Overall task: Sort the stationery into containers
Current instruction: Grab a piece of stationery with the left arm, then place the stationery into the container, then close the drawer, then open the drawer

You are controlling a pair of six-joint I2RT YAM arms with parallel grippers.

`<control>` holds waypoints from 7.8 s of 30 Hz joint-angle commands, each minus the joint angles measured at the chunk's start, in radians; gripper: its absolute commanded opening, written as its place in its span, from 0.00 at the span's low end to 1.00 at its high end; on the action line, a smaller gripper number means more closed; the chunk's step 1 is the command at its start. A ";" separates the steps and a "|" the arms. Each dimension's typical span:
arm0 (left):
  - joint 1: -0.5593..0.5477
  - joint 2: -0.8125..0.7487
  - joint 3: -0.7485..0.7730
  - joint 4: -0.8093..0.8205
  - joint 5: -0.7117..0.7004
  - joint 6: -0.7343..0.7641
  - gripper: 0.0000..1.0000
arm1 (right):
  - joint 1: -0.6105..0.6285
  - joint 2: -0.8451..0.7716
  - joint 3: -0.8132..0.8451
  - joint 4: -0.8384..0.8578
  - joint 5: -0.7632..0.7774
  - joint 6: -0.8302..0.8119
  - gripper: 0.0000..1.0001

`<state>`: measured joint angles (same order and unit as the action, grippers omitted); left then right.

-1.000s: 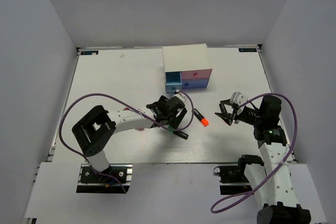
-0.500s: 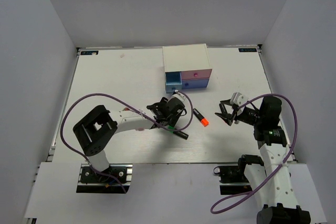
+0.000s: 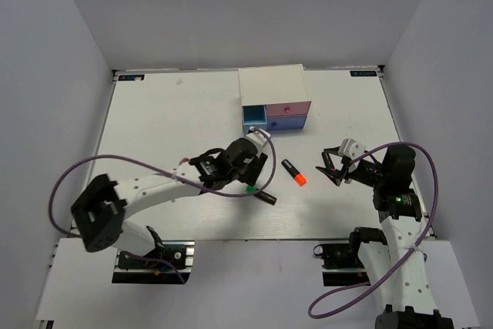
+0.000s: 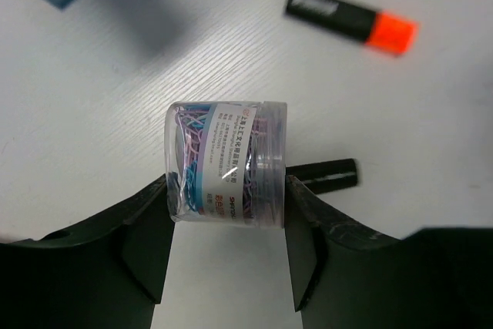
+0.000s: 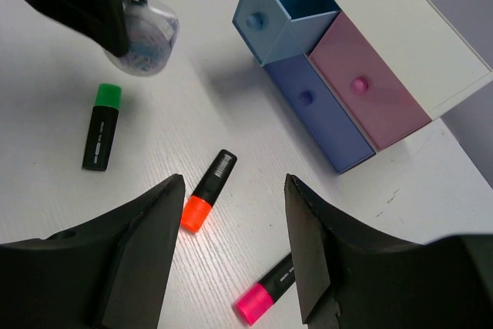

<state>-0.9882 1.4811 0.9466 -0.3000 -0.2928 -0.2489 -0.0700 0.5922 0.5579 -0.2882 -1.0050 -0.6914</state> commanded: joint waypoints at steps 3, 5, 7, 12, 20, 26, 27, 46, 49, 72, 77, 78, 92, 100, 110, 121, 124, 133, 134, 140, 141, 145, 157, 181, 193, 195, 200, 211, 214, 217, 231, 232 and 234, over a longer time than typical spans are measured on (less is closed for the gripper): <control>-0.009 -0.237 0.062 0.009 0.156 0.062 0.13 | -0.002 -0.003 -0.010 0.017 -0.021 0.004 0.61; -0.009 -0.257 0.092 -0.004 0.143 0.094 0.13 | -0.002 -0.006 -0.006 0.011 -0.023 0.001 0.61; 0.008 -0.257 0.125 -0.004 0.121 0.118 0.13 | -0.004 -0.009 -0.003 0.000 -0.021 -0.003 0.61; 0.017 -0.203 0.259 -0.015 0.093 0.262 0.11 | -0.002 -0.026 -0.004 -0.006 -0.030 -0.002 0.61; 0.072 0.055 0.484 -0.059 0.034 0.491 0.11 | -0.004 -0.035 0.005 -0.022 -0.043 -0.003 0.61; 0.115 0.186 0.575 -0.079 -0.049 0.562 0.11 | -0.004 -0.038 0.005 -0.019 -0.053 -0.002 0.61; 0.115 0.199 0.584 -0.089 -0.058 0.562 0.11 | -0.005 -0.040 0.004 -0.017 -0.053 0.000 0.61; 0.233 0.237 0.604 -0.102 0.081 0.557 0.12 | -0.005 -0.048 -0.019 -0.016 -0.061 -0.014 0.62; 0.243 0.246 0.604 -0.102 0.092 0.568 0.12 | -0.004 -0.043 -0.016 -0.019 -0.064 -0.013 0.62; 0.344 0.393 0.850 -0.367 0.333 0.766 0.24 | -0.005 -0.051 -0.021 -0.023 -0.066 -0.020 0.64; 0.353 0.375 0.860 -0.409 0.425 0.819 0.24 | -0.005 -0.049 -0.024 -0.023 -0.063 -0.022 0.64; 0.353 0.375 0.860 -0.421 0.437 0.841 0.24 | -0.005 -0.051 -0.024 -0.022 -0.063 -0.020 0.64; 0.362 0.346 0.819 -0.481 0.509 0.895 0.24 | -0.007 -0.049 -0.023 -0.022 -0.067 -0.022 0.64; 0.362 0.315 0.787 -0.449 0.500 0.895 0.41 | -0.005 -0.048 -0.021 -0.022 -0.067 -0.020 0.64; 0.353 0.274 0.765 -0.357 0.460 0.852 0.95 | -0.008 -0.048 -0.024 -0.028 -0.064 -0.025 0.64; 0.353 0.015 0.514 0.020 0.452 0.579 0.00 | -0.007 -0.045 -0.027 -0.028 -0.067 -0.040 0.22; 0.353 -0.060 0.348 0.103 0.452 0.362 0.00 | -0.005 -0.046 -0.029 -0.028 -0.069 -0.043 0.00; 0.353 -0.187 -0.006 0.272 0.670 0.091 0.18 | -0.005 -0.039 -0.036 0.017 -0.057 -0.020 0.04; 0.353 -0.173 -0.006 0.283 0.670 0.074 0.16 | -0.004 -0.037 -0.038 0.018 -0.057 -0.014 0.05; 0.353 -0.049 0.004 0.347 0.603 -0.019 0.16 | -0.005 -0.040 -0.035 0.011 -0.038 -0.013 0.11; 0.353 -0.018 0.004 0.389 0.577 -0.033 0.16 | -0.005 -0.040 -0.038 0.014 -0.035 -0.010 0.12; 0.353 0.034 -0.019 0.495 0.489 -0.104 0.16 | -0.005 -0.043 -0.036 0.017 -0.032 -0.007 0.13; 0.353 0.113 0.015 0.661 0.288 -0.164 0.16 | -0.008 -0.045 -0.047 0.026 -0.026 -0.010 0.16; 0.344 0.266 0.061 0.846 0.080 -0.145 0.11 | -0.005 -0.045 -0.062 0.032 -0.009 -0.019 0.20; 0.335 0.306 0.063 0.904 0.053 -0.136 0.11 | -0.008 -0.046 -0.062 0.034 -0.003 -0.019 0.26; 0.335 0.306 0.063 0.904 0.053 -0.136 0.11 | -0.007 -0.045 -0.061 0.032 -0.003 -0.016 0.27; 0.335 0.306 0.063 0.904 0.064 -0.118 0.11 | -0.007 -0.043 -0.062 0.037 0.006 -0.008 0.31; 0.335 0.144 -0.057 0.879 0.256 -0.148 0.45 | -0.004 -0.023 -0.078 0.141 0.045 0.136 0.80; 0.335 0.062 -0.106 0.800 0.328 -0.194 0.64 | -0.005 0.021 -0.070 0.213 0.043 0.264 0.85; 0.335 -0.051 -0.106 0.650 0.365 -0.207 0.77 | -0.002 0.127 -0.024 0.253 0.032 0.381 0.68; 0.353 -0.524 -0.163 0.092 0.012 -0.282 1.00 | 0.183 0.639 0.186 0.639 0.329 1.003 0.51; 0.353 -0.533 -0.163 0.069 -0.009 -0.282 1.00 | 0.220 0.685 0.212 0.647 0.353 1.026 0.51; 0.353 -0.547 -0.163 0.012 -0.086 -0.291 1.00 | 0.242 0.759 0.255 0.649 0.466 1.056 0.51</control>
<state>-0.6384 0.9623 0.7910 -0.1390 -0.2470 -0.5140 0.1368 1.2930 0.7467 0.2729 -0.6975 0.2420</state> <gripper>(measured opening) 0.995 0.507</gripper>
